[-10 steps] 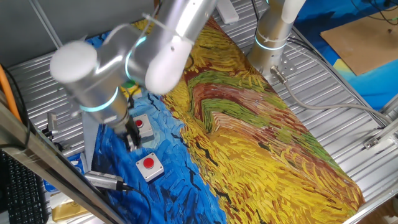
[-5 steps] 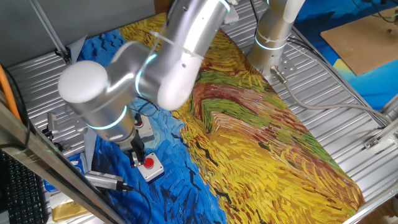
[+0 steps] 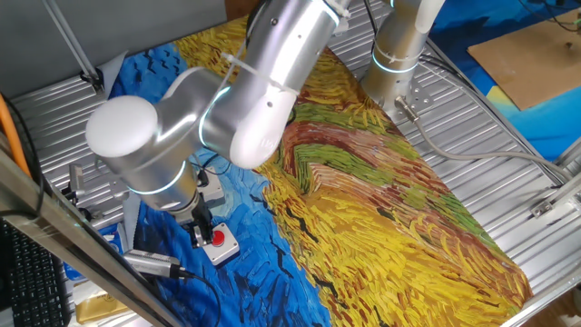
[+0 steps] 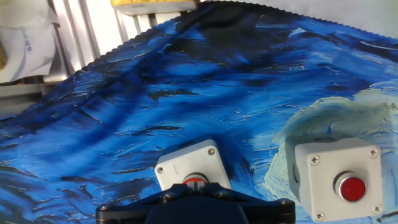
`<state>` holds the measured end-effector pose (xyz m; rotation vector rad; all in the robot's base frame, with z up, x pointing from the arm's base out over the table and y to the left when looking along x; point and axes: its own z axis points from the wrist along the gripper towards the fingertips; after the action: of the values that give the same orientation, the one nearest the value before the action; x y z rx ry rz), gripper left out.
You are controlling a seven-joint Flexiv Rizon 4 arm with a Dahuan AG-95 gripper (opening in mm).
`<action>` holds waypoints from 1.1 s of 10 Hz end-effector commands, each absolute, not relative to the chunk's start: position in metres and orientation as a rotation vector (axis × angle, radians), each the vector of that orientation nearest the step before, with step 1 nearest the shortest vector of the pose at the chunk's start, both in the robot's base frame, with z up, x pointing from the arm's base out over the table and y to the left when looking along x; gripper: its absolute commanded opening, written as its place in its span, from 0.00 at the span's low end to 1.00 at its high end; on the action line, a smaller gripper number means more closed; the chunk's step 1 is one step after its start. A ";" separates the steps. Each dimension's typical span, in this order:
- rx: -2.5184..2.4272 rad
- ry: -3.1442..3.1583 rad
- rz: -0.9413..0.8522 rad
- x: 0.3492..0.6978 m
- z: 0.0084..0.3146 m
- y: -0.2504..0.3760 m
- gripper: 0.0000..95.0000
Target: Press three buttons from left to right in sequence
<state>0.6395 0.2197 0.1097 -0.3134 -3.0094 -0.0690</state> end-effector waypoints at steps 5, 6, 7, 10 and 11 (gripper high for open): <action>-0.292 -3.012 -0.086 0.635 0.084 0.218 0.00; -0.293 -3.009 -0.086 0.635 0.084 0.218 0.00; -0.289 -3.007 -0.075 0.635 0.082 0.217 0.00; -0.281 -3.006 -0.074 0.637 0.068 0.216 0.00; -0.278 -3.007 -0.075 0.637 0.066 0.217 0.00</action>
<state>0.6406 0.2151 0.1001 -0.2750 -3.0057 -0.0765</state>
